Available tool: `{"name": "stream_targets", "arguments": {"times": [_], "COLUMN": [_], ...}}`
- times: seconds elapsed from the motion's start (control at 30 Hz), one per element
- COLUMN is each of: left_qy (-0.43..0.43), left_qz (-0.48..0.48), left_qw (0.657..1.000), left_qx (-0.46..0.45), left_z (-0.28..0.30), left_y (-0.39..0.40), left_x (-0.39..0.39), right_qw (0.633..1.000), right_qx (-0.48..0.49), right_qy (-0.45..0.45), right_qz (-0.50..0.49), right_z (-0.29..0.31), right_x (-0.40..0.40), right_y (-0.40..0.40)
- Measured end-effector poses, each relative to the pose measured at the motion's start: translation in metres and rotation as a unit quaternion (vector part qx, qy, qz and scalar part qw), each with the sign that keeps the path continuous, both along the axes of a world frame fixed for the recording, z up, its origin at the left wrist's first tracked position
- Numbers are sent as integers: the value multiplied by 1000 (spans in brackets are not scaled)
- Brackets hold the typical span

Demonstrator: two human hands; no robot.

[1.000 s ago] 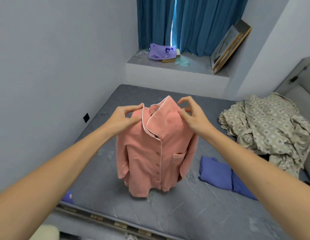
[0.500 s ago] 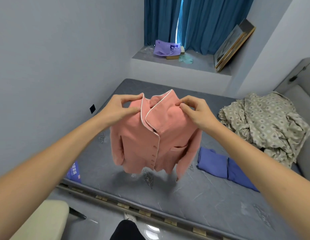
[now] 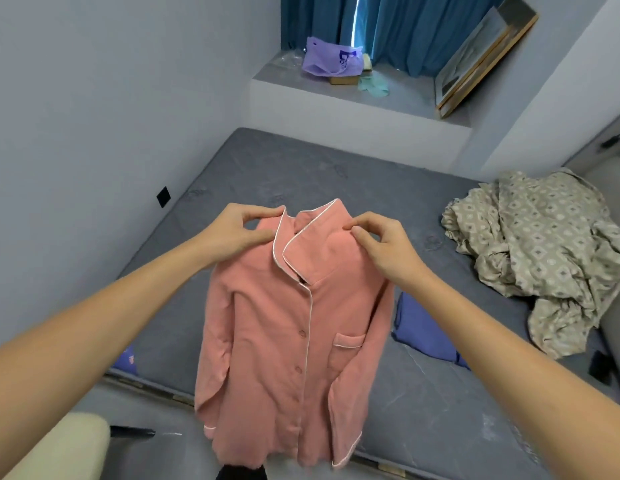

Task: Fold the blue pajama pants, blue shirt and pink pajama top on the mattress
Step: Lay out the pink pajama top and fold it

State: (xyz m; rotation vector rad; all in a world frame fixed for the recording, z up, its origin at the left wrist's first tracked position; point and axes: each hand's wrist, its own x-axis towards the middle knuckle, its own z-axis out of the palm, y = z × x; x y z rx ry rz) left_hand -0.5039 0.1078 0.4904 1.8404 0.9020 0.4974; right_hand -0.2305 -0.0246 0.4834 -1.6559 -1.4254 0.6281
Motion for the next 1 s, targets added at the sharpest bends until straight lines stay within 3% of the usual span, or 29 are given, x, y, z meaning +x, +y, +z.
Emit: {"name": "stream_targets", "arguments": {"times": [0.17,0.4,0.57,0.8,0.93,1.0], "left_qy": [45,92,140,193,194,224], "left_qz": [-14,3,15,0,20,75], "left_qw": [998,995,990,976,977,955], "left_qx": [-30,-25,14,104,89,177], "left_z": [-111,-350,-494,-583,-604,-602], "left_y": [102,257,319,349,345,341], "left_x": [45,120,157,182,187,190], "right_qw": [998,990,983,972,961,950], "right_qx": [-50,-119,-147,-183,-248,-284], "right_qy": [-29,-64,-94,-116,-39,24], "right_qz": [-28,-53,-60,-88,-116,-130], "right_z": [-106,-326,-474,-569,-579,-579], "right_x": [35,94,118,143,159,167], "right_y": [94,248,311,342,336,327]}}
